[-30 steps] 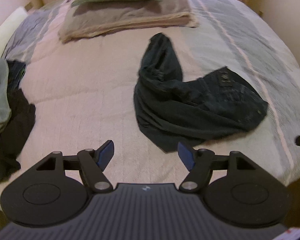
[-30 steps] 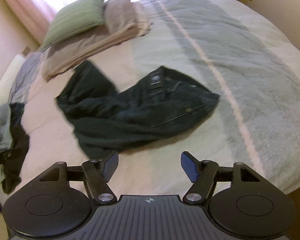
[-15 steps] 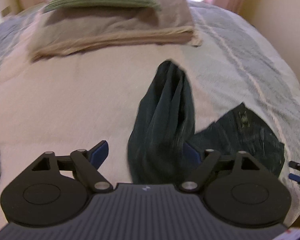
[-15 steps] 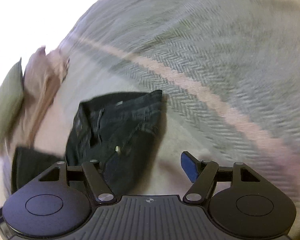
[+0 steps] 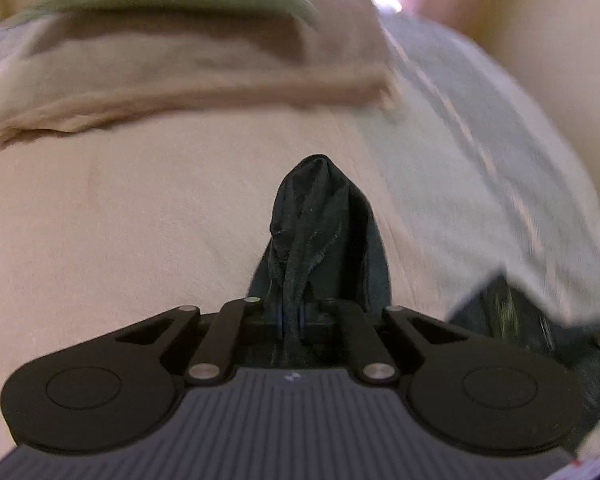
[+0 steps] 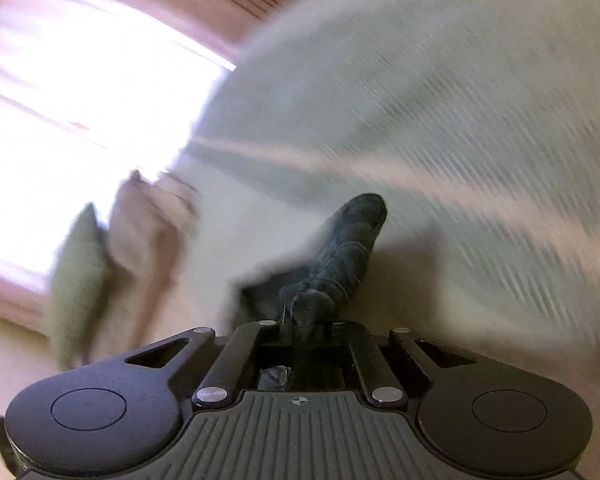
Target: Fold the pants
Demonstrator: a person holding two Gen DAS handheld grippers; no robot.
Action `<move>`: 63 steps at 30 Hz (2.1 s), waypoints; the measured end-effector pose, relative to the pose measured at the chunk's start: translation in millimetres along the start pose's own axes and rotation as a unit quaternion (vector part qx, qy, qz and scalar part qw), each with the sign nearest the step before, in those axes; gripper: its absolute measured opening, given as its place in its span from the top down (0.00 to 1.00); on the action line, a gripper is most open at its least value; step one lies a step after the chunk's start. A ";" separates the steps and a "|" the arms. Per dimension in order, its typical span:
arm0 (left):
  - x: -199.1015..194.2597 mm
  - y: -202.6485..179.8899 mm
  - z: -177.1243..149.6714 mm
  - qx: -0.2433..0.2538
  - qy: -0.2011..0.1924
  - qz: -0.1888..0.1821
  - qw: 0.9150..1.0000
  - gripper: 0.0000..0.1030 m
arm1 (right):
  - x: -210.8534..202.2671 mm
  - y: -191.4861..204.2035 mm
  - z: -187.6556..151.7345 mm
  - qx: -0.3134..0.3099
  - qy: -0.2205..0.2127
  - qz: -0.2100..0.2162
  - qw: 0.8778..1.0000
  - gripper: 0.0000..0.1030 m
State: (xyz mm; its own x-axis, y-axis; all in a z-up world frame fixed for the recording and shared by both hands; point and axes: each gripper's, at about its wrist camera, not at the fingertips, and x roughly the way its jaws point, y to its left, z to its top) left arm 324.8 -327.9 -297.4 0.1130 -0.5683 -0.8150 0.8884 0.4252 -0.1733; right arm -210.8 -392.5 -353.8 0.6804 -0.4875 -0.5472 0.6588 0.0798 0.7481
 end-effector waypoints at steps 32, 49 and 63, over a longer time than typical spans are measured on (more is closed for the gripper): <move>6.3 -32.6 -112.5 0.066 0.021 0.086 0.994 0.39 | -60.9 -76.2 119.8 -0.094 0.026 -0.227 0.969 0.64; 80.1 -95.9 -103.4 0.148 0.118 -0.081 0.979 0.64 | -56.8 -106.7 100.9 -0.018 0.017 -0.275 0.961 0.60; 20.7 44.5 110.3 -0.132 -0.135 0.033 0.981 0.93 | -60.5 -102.1 116.2 -0.021 -0.003 -0.275 0.961 0.60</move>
State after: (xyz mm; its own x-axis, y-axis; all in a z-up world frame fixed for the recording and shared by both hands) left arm 415.8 -398.4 -261.0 0.3120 -0.6843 -0.6591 0.7330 0.6147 -0.2912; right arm -356.5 -472.2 -353.5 0.2239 -0.4706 -0.8535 0.9310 -0.1557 0.3301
